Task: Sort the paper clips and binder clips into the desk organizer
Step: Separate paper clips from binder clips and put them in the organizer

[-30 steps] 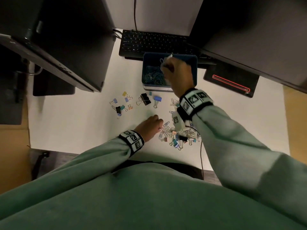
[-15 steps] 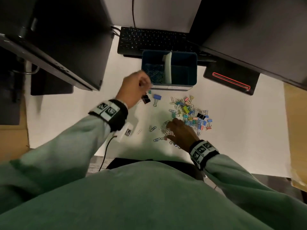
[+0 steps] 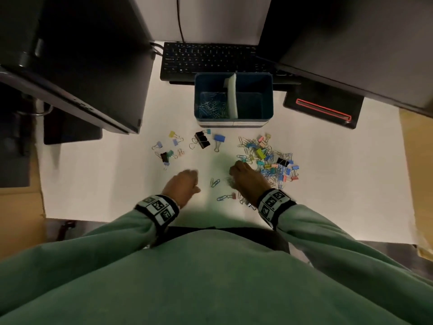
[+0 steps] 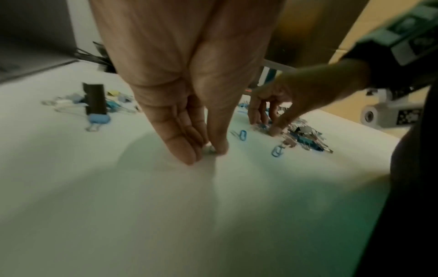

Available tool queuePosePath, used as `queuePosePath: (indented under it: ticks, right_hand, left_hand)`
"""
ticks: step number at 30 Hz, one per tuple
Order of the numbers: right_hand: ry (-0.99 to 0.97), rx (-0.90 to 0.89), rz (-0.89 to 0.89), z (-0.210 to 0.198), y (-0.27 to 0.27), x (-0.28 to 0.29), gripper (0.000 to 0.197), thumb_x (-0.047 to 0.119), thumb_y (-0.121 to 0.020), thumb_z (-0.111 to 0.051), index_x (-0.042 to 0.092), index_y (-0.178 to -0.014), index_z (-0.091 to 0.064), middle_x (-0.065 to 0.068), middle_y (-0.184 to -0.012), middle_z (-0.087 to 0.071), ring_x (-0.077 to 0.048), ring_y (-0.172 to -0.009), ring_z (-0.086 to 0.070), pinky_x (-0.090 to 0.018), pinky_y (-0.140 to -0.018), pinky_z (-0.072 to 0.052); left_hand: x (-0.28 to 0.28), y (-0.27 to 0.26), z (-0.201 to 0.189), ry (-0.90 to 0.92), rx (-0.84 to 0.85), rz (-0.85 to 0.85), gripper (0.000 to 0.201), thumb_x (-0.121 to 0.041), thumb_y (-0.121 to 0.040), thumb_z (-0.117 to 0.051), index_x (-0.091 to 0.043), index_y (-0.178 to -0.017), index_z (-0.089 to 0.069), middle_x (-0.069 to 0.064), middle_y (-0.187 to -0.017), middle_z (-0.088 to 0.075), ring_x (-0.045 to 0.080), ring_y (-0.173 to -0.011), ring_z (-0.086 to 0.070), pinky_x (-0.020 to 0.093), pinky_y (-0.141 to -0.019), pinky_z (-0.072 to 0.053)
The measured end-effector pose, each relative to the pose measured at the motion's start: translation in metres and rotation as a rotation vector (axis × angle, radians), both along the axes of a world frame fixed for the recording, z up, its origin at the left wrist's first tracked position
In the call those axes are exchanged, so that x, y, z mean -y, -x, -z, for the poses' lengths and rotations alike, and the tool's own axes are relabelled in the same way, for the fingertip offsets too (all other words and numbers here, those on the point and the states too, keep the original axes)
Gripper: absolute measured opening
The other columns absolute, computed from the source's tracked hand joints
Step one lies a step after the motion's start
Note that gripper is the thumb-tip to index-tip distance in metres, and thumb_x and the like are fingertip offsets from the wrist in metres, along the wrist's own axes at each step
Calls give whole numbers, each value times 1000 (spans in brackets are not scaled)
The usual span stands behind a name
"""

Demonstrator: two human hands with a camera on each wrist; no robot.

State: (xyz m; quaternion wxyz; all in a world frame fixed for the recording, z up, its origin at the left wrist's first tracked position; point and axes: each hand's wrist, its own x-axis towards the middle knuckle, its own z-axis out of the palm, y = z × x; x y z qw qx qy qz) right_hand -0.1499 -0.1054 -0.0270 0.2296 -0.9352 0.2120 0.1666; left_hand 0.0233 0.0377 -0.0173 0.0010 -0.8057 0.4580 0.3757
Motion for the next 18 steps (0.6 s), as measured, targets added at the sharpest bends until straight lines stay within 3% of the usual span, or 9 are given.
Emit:
queuePosePath:
  ticks: [3,6,9,12,18]
  right_hand:
    - [-21,0,21,4,-5,2,18,1,-86,-60,6,-102,-54,-8,-100,-52,-22,-84,-56,-30,-63,-52]
    - [-44,0,58,4,-10,4,16,-4,-86,-58,5,-99,-56,-9,-96,-52,-20,-75,-56,-26,-61,-46]
    - [-81,16,134,0,-11,7,25,12,-86,-66,3,-108,-56,-12,-109,-52,-24,-86,-59,-33,-72,-53]
    - [-47,-21,174,-4,-13,2,47,24,-80,-75,3,-116,-52,-13,-117,-49,-26,-101,-54,-37,-79,-54]
    - [-53,-51,154,1,-26,-10,30,2,-81,-67,3,-109,-56,-12,-108,-55,-26,-96,-58,-34,-78,-52]
  left_hand:
    - [17,15,8,77,15,25,10,-15,-90,-58,-7,-93,-54,11,-95,-58,29,-82,-60,39,-72,-48]
    - [27,24,11,144,18,-10,15,-19,-93,-55,-5,-98,-56,11,-99,-56,30,-84,-60,38,-73,-48]
    - [31,35,10,160,41,-16,31,-29,-91,-61,-4,-108,-53,11,-105,-55,28,-91,-58,36,-76,-48]
    - [32,40,10,167,83,45,28,-22,-94,-56,-2,-112,-51,15,-110,-55,31,-95,-59,36,-77,-47]
    - [38,38,7,143,52,34,17,-14,-97,-46,-4,-105,-57,14,-105,-59,29,-91,-60,29,-73,-40]
